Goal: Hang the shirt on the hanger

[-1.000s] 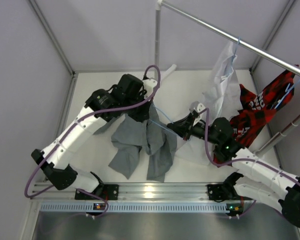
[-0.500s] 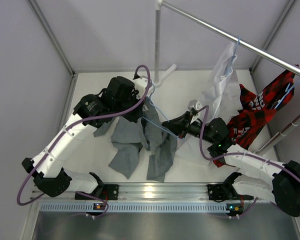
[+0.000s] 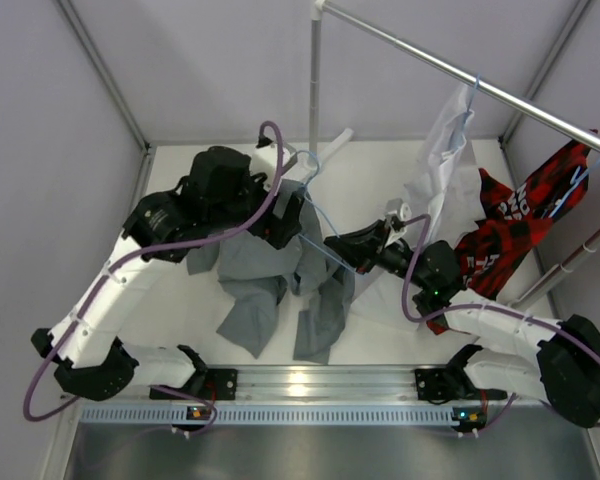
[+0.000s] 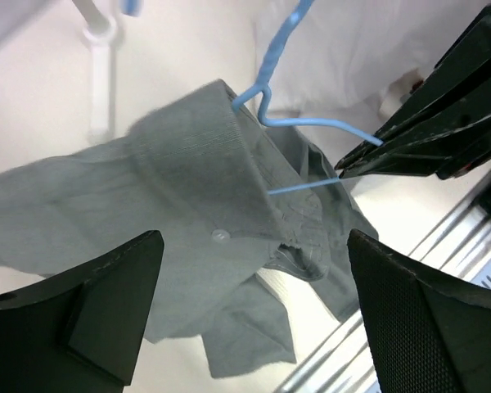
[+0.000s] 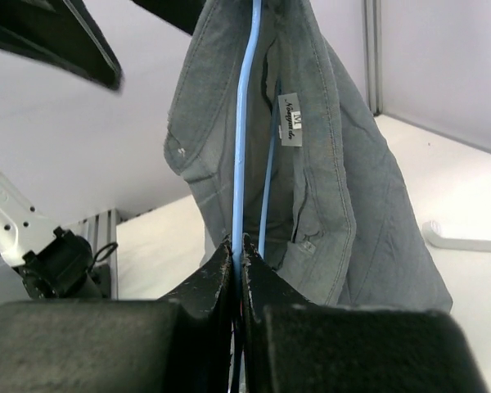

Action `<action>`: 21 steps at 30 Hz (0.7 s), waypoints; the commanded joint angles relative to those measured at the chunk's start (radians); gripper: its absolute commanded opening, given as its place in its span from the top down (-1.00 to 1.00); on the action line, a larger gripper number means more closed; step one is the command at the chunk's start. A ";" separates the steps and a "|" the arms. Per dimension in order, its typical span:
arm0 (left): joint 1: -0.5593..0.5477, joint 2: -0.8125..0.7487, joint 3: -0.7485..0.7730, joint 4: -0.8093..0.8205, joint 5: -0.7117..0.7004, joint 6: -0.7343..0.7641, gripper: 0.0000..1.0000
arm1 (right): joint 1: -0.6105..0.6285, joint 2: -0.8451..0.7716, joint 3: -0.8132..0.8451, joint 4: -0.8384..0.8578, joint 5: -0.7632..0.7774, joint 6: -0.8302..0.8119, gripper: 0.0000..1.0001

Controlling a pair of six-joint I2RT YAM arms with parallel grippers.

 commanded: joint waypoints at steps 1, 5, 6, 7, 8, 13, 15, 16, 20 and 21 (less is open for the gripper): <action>-0.004 -0.089 0.080 0.124 -0.043 0.093 -0.96 | 0.016 0.017 -0.005 0.245 0.017 0.028 1.00; -0.004 -0.179 -0.021 0.367 -0.121 0.268 -0.96 | 0.015 0.023 -0.026 0.291 0.009 0.039 1.00; -0.002 -0.213 -0.082 0.453 -0.131 0.311 -0.96 | 0.015 0.023 -0.036 0.302 0.006 0.039 1.00; -0.002 -0.268 -0.132 0.538 -0.131 0.372 -0.96 | 0.013 0.019 -0.040 0.302 -0.001 0.037 1.00; -0.001 -0.279 -0.172 0.614 -0.115 0.400 -0.96 | 0.013 0.010 -0.043 0.301 -0.012 0.034 1.00; 0.005 -0.253 -0.159 0.506 0.221 0.621 -0.96 | 0.008 -0.058 -0.065 0.223 -0.029 0.014 1.00; 0.045 -0.222 -0.148 0.467 0.283 0.646 -0.96 | 0.007 -0.101 -0.066 0.181 -0.041 -0.012 1.00; 0.076 -0.202 -0.097 0.436 0.395 0.641 -0.96 | 0.005 -0.113 -0.066 0.163 -0.038 -0.024 1.00; 0.361 -0.058 0.054 0.302 0.825 0.612 -0.96 | -0.001 -0.162 -0.077 0.101 -0.049 -0.040 1.00; 0.393 -0.040 0.077 0.276 0.888 0.620 -0.96 | -0.004 -0.170 -0.089 0.103 -0.049 -0.035 1.00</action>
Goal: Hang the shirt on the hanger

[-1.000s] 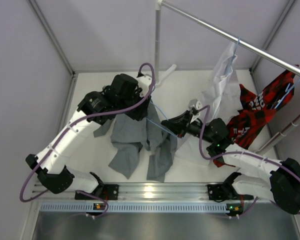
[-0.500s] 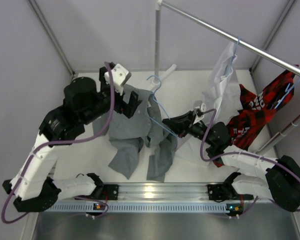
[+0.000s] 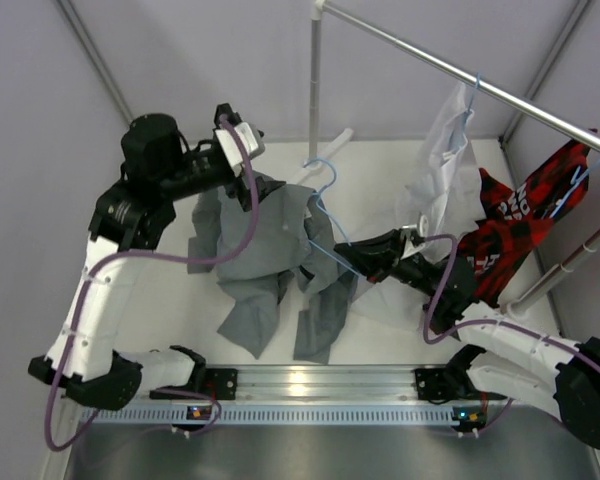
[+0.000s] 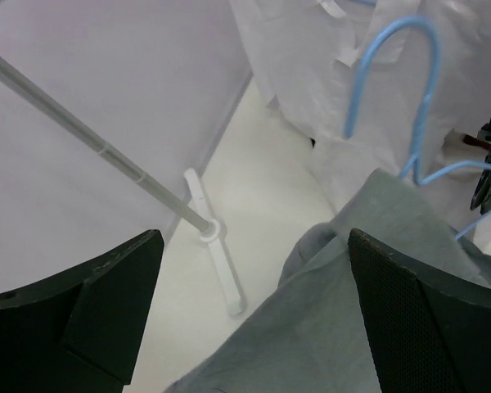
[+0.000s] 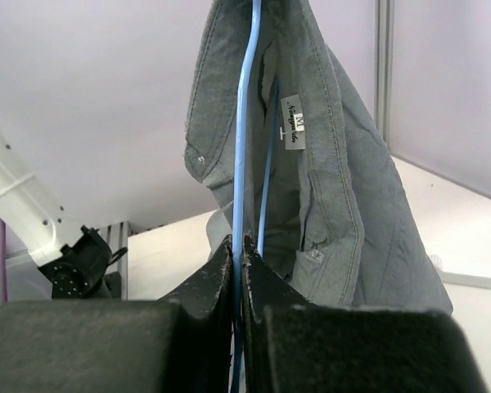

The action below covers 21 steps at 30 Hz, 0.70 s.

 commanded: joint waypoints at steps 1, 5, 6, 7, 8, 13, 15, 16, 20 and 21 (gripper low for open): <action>0.130 0.078 0.113 -0.149 0.430 0.062 -0.96 | -0.009 -0.050 -0.017 0.035 -0.024 -0.025 1.00; 0.239 0.132 0.156 -0.151 0.683 0.033 -0.96 | -0.023 -0.108 -0.025 -0.020 -0.036 -0.051 1.00; 0.242 0.134 0.149 -0.151 0.761 0.029 -0.96 | -0.023 -0.115 -0.023 -0.055 -0.036 -0.060 1.00; 0.245 0.137 0.140 -0.151 0.793 0.027 -0.96 | -0.028 -0.122 -0.020 -0.074 -0.032 -0.076 1.00; 0.250 0.135 0.129 -0.151 0.817 0.032 -0.96 | -0.029 -0.128 -0.019 -0.084 -0.035 -0.079 1.00; 0.253 0.138 0.058 -0.151 0.884 0.040 -0.94 | -0.051 -0.115 -0.014 -0.072 -0.091 -0.065 1.00; 0.253 0.146 0.038 -0.151 0.912 0.038 -0.86 | -0.052 -0.102 -0.009 -0.052 -0.116 -0.062 1.00; 0.253 0.146 0.032 -0.151 0.924 0.038 -0.85 | -0.052 -0.095 -0.008 -0.039 -0.124 -0.057 1.00; 0.251 0.161 0.006 -0.151 0.904 0.029 -0.73 | -0.054 -0.076 0.008 -0.023 -0.162 -0.057 1.00; 0.251 0.166 0.001 -0.151 0.906 0.020 -0.73 | -0.054 -0.073 0.012 -0.022 -0.173 -0.056 1.00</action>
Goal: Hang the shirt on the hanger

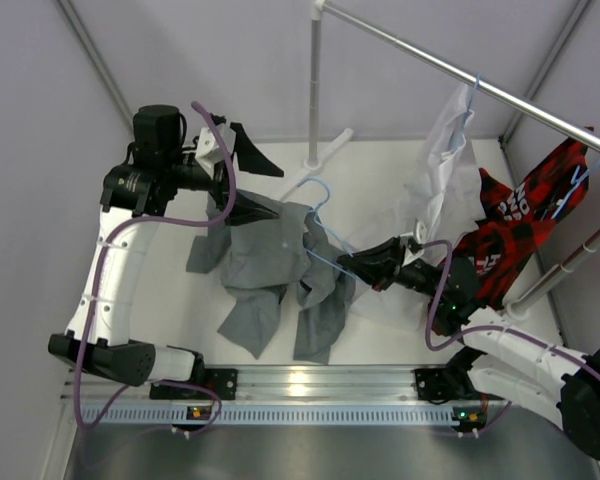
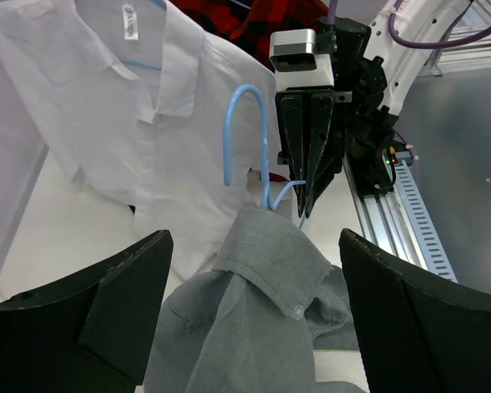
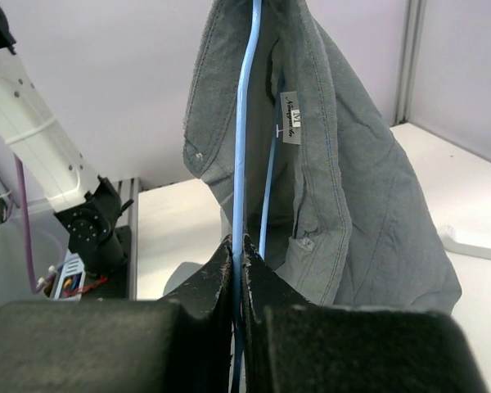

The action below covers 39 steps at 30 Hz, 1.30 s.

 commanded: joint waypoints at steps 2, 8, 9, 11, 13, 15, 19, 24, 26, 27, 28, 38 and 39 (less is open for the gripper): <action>0.005 0.027 -0.024 0.001 0.069 0.001 -0.70 | -0.013 0.020 0.055 0.102 -0.085 -0.010 1.00; -0.042 0.033 -0.056 0.002 -0.022 -0.025 -0.59 | -0.018 0.036 0.077 0.090 -0.099 -0.017 1.00; -0.056 0.031 -0.067 0.002 -0.049 -0.028 -0.58 | -0.018 0.035 0.081 0.073 -0.104 -0.025 1.00; -0.085 0.033 -0.097 0.002 -0.093 -0.033 -0.57 | -0.019 0.030 0.098 0.050 -0.114 -0.034 1.00; -0.093 0.027 -0.119 0.001 -0.089 -0.030 -0.52 | -0.021 0.023 0.106 0.010 -0.114 -0.056 1.00; -0.094 0.017 -0.146 0.001 -0.077 -0.016 -0.50 | -0.025 0.018 0.120 -0.017 -0.124 -0.072 1.00; -0.094 0.002 -0.159 0.002 -0.075 -0.010 -0.43 | -0.036 0.000 0.141 -0.096 -0.150 -0.099 1.00; -0.096 -0.003 -0.160 0.002 -0.078 -0.014 -0.35 | -0.044 -0.025 0.149 -0.134 -0.156 -0.119 1.00; -0.094 -0.001 -0.159 0.002 -0.086 -0.022 -0.32 | -0.048 -0.033 0.155 -0.140 -0.165 -0.119 1.00; -0.096 -0.001 -0.157 0.002 -0.087 -0.022 -0.29 | -0.049 -0.033 0.158 -0.143 -0.173 -0.120 1.00; -0.094 -0.001 -0.157 0.002 -0.087 -0.023 -0.29 | -0.049 -0.033 0.161 -0.148 -0.177 -0.122 1.00; -0.106 -0.021 -0.182 -0.008 -0.109 -0.040 -0.05 | -0.052 -0.034 0.226 -0.234 -0.223 -0.171 1.00; -0.111 -0.024 -0.192 -0.008 -0.115 -0.042 -0.04 | -0.052 -0.033 0.230 -0.237 -0.228 -0.175 1.00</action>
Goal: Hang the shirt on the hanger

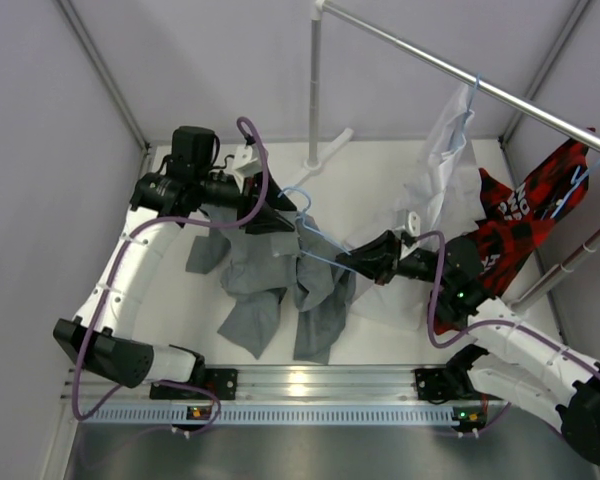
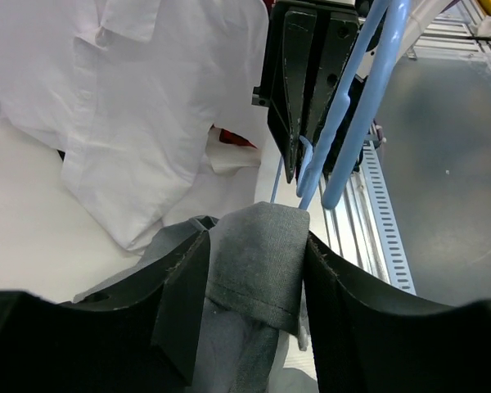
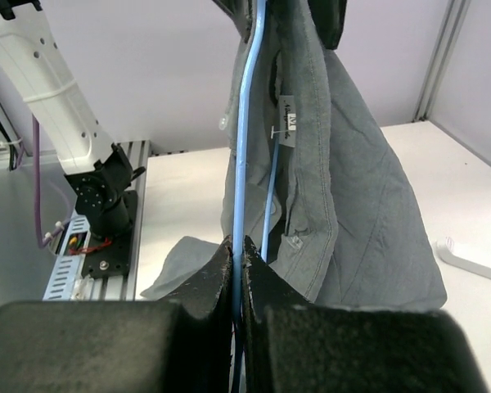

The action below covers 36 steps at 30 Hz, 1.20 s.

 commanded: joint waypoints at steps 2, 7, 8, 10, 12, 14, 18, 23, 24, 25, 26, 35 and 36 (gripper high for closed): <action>-0.015 -0.045 -0.034 -0.003 -0.006 0.009 -0.03 | -0.017 -0.018 0.084 0.020 -0.048 -0.049 1.00; -0.018 -0.074 -0.063 -0.009 -0.014 0.007 1.00 | -0.020 0.000 0.125 -0.006 -0.062 -0.052 1.00; -0.018 -0.083 -0.062 -0.008 -0.014 0.001 1.00 | -0.020 0.003 0.131 -0.014 -0.065 -0.054 1.00; -0.018 -0.100 -0.062 -0.009 -0.011 0.002 1.00 | -0.020 0.009 0.142 -0.018 -0.073 -0.056 1.00; -0.017 -0.125 -0.063 -0.009 -0.011 0.012 1.00 | -0.020 0.016 0.151 -0.024 -0.077 -0.054 1.00; -0.017 -0.143 -0.062 -0.012 -0.020 0.025 1.00 | -0.020 0.032 0.167 -0.029 -0.084 -0.046 1.00; -0.018 -0.194 -0.080 -0.015 -0.070 0.004 1.00 | -0.020 0.075 0.194 -0.041 -0.073 -0.026 0.61; -0.017 -0.260 -0.158 0.137 -0.448 -0.279 1.00 | -0.026 0.076 0.214 -0.128 0.113 0.000 -0.99; -0.018 -0.277 -0.181 0.173 -0.530 -0.333 1.00 | -0.028 0.066 0.216 -0.151 0.155 0.010 -0.99; -0.018 -0.315 -0.199 0.195 -0.596 -0.368 1.00 | -0.028 0.059 0.220 -0.196 0.194 0.021 -0.99; -0.018 -0.332 -0.209 0.205 -0.661 -0.430 1.00 | -0.031 0.049 0.222 -0.217 0.224 0.036 -0.99; -0.018 -0.554 -0.290 0.288 -0.963 -0.565 1.00 | -0.042 0.078 0.257 -0.404 0.190 0.194 -0.89; -0.017 -0.562 -0.296 0.299 -0.965 -0.574 1.00 | -0.040 0.123 0.251 -0.370 0.150 0.231 -0.70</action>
